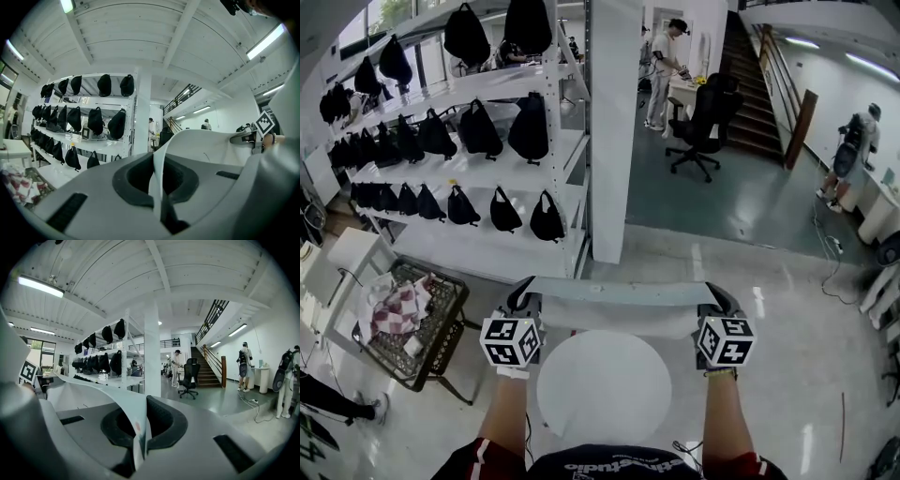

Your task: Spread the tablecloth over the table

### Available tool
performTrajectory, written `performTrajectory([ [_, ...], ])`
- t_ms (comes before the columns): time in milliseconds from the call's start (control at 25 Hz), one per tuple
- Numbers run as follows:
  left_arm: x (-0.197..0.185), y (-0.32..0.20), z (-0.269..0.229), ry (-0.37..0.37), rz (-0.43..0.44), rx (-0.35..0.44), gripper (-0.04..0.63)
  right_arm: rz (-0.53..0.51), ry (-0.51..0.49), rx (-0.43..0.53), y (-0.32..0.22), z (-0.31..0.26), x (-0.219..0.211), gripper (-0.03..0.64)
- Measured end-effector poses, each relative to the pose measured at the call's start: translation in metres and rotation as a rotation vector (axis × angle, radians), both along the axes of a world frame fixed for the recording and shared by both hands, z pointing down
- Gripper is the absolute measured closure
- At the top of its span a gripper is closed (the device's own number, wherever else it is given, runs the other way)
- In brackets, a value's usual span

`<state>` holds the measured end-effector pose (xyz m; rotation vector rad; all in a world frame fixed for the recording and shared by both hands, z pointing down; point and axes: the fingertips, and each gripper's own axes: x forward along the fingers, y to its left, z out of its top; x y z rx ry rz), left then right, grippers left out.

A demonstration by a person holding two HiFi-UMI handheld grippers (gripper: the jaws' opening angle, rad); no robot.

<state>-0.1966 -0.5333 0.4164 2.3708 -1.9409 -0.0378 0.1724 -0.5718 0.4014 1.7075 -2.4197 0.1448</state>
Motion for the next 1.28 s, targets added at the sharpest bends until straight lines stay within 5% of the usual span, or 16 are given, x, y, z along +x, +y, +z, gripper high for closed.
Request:
performTrajectory([
  [1280, 0.000, 0.123, 0.081, 0.009, 0.077, -0.113, 0.575, 0.059, -0.035, -0.143, 0.146, 0.086, 0.002, 0.589],
])
